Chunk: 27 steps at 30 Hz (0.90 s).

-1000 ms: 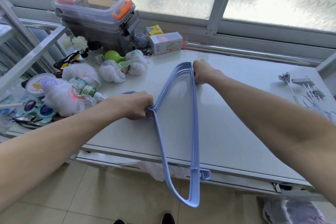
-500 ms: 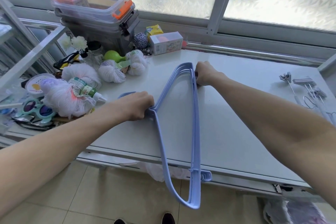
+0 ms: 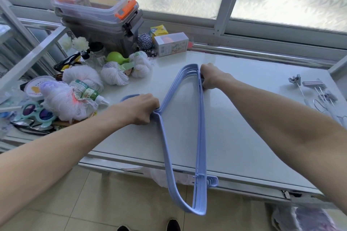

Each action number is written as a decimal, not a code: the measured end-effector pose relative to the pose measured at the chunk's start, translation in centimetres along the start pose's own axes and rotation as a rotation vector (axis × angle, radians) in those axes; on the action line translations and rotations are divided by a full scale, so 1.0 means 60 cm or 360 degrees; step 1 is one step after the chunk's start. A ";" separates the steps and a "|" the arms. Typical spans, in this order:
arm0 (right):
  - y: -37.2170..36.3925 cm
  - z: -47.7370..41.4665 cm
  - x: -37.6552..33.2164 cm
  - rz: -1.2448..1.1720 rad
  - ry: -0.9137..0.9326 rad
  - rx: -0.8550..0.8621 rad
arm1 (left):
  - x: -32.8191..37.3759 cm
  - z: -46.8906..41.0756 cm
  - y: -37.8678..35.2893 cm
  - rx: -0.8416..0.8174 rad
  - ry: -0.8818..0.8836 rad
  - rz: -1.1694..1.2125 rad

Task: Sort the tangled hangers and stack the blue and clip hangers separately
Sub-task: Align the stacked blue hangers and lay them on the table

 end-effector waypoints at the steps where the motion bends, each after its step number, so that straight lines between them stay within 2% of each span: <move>1: 0.000 0.001 -0.002 -0.0002 0.0012 -0.0006 | -0.002 -0.001 0.000 0.0007 0.0004 0.0004; 17: 0.010 0.000 -0.010 0.0065 -0.0031 0.0110 | -0.018 0.001 -0.008 0.0084 0.0055 0.0067; 27: 0.008 0.007 -0.007 0.0004 -0.0076 0.0089 | -0.055 0.021 -0.027 -0.0100 0.0139 0.0212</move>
Point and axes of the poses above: each hand's wrist, its own z-axis away from the middle knuckle, its own y-axis out of the back of the hand, x = y × z, the point moved 9 cm from there along -z, towards the middle knuckle, and after that the axes turned 2 degrees about -z, right-handed, at the moved point
